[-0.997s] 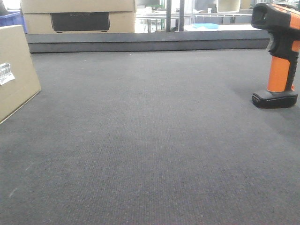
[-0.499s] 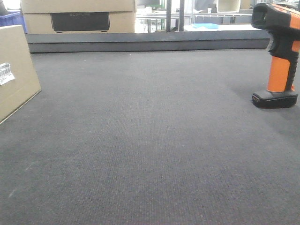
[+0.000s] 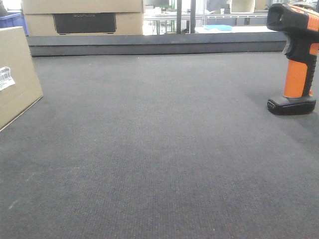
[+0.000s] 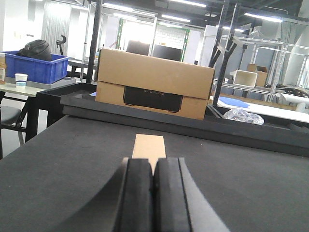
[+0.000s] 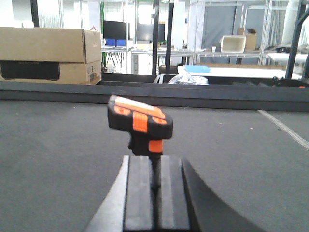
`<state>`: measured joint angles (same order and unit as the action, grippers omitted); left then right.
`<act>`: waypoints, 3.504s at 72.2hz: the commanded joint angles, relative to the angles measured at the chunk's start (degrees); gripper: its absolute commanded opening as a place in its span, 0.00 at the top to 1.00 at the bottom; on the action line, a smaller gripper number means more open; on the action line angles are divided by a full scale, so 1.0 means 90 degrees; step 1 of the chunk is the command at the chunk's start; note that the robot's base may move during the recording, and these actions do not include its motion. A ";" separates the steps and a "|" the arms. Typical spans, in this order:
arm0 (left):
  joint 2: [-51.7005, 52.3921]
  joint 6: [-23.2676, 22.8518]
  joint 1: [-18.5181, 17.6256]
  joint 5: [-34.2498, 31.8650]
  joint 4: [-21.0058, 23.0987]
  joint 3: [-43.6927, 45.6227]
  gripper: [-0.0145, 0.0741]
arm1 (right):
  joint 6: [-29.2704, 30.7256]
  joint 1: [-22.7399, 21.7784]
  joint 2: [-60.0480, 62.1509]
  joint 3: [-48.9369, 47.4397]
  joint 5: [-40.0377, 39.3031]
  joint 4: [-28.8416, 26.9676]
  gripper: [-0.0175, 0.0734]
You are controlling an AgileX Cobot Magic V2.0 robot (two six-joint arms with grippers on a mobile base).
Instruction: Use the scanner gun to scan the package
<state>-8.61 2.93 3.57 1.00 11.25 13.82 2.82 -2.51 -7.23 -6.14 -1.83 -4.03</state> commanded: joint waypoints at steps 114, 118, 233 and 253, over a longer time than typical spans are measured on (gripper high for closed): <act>0.0037 -0.0033 0.0009 -0.0111 0.0030 0.0010 0.96 | -0.0078 0.0279 0.0804 0.0682 0.0530 0.0216 0.99; 0.0037 -0.0033 0.0009 -0.0111 0.0030 0.0010 0.96 | -0.0078 0.0279 0.0804 0.0682 0.0530 0.0216 0.99; 0.0957 -0.0615 -0.0619 -0.0168 -0.0863 -0.1535 0.96 | -0.0078 0.0279 0.0804 0.0682 0.0530 0.0216 0.99; 0.0957 -0.0615 -0.0619 -0.0168 -0.0863 -0.1535 0.96 | -0.0078 0.0279 0.0804 0.0682 0.0530 0.0216 0.99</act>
<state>-0.26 -2.20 -1.66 0.80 3.55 -0.12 2.12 0.23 -0.19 0.03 3.77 -2.54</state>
